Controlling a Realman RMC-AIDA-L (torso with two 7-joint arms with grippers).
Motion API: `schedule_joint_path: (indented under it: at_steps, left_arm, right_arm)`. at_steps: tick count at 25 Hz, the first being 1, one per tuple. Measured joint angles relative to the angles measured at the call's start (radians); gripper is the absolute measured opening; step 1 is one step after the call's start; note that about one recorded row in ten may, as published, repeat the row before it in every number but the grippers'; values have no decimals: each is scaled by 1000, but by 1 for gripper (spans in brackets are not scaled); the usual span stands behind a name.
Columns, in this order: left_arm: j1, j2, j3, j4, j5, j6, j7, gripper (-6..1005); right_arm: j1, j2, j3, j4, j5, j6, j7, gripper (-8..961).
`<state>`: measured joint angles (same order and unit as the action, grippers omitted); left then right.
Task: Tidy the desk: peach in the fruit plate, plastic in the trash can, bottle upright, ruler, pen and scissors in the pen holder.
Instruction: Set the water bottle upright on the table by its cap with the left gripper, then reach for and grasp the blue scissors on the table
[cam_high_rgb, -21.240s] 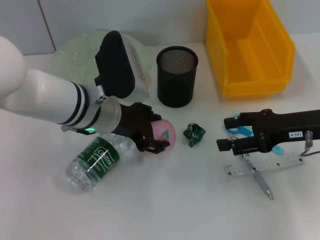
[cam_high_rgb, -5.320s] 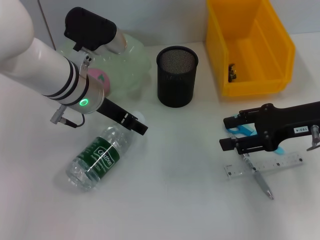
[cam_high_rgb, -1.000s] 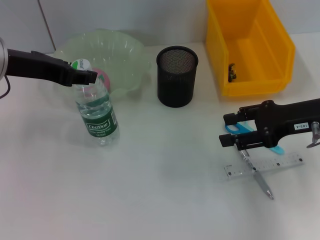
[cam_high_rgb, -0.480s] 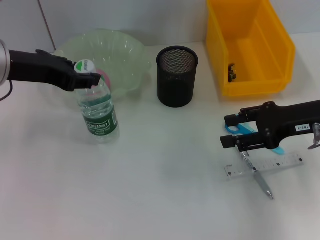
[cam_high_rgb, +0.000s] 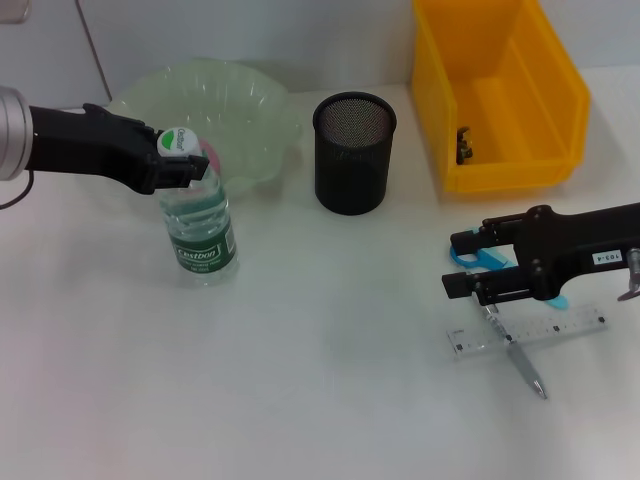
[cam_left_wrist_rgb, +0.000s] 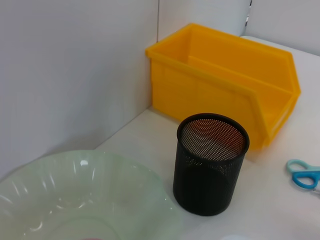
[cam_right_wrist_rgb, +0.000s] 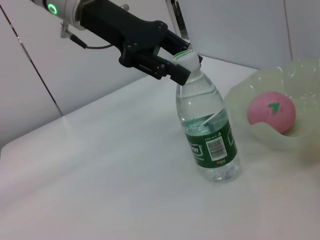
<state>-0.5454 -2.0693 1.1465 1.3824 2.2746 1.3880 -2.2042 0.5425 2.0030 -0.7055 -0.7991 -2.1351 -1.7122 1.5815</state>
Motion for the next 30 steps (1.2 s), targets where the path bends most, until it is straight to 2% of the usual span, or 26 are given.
schedule_joint_path:
  at_steps: [21,26,30]
  left_arm:
    - [-1,1,-6,-13,0,0,9,531]
    - [1,3,-14,-13,-25,1,11,723]
    - [17,6,-67,-13,-95,40,52,780]
  right_arm:
    - [-1,2,0,0,0,0,0,688]
    - [-1,1,0,1,0,0,0,688]
    - [-1,1,0,0,0,0,0,688]
